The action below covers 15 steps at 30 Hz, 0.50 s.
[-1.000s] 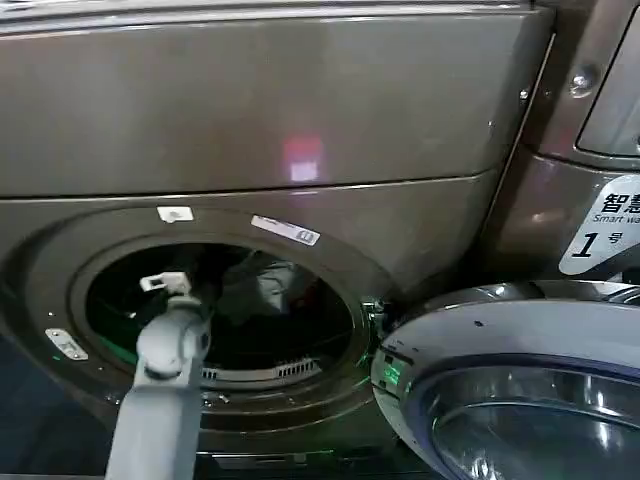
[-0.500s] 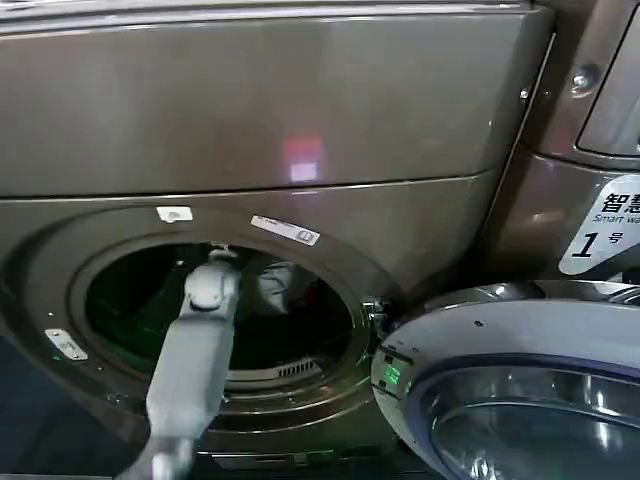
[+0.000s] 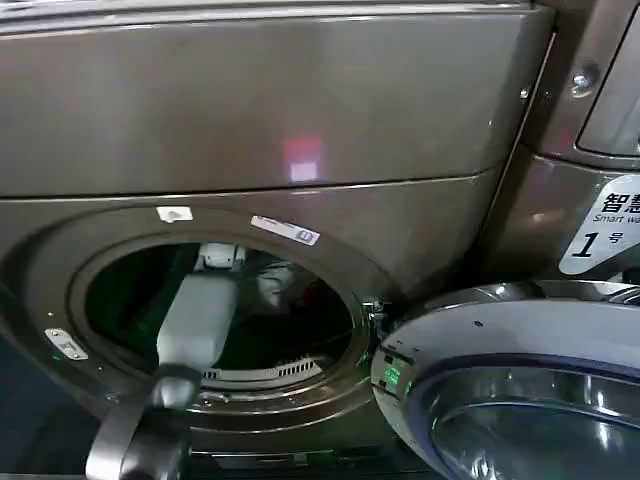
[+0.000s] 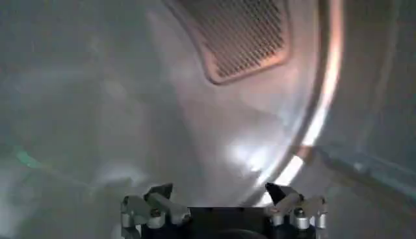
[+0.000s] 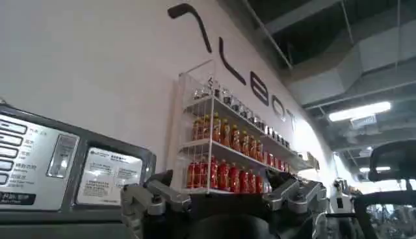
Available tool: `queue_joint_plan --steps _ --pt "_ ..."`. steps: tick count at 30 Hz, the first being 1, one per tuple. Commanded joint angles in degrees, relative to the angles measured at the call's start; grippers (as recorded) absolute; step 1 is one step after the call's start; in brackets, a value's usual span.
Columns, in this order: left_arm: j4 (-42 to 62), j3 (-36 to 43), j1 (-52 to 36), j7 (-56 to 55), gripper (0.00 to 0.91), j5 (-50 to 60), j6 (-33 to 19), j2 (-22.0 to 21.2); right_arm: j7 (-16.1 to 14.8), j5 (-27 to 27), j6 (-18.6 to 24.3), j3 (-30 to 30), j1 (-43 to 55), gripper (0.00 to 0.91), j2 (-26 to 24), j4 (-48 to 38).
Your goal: Grasp the clothes from the dryer.
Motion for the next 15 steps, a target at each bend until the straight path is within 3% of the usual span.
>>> queue_joint_plan --steps 1,15 --pt "12.23 9.20 -8.05 15.56 0.907 17.53 -8.04 -0.07 -0.01 -0.13 0.06 -0.18 0.11 0.907 0.04 -0.16" --pt "16.04 11.75 -9.21 17.29 0.907 29.76 -10.13 -1.42 -0.08 -0.27 0.07 -0.49 0.33 0.907 -0.09 -0.24"
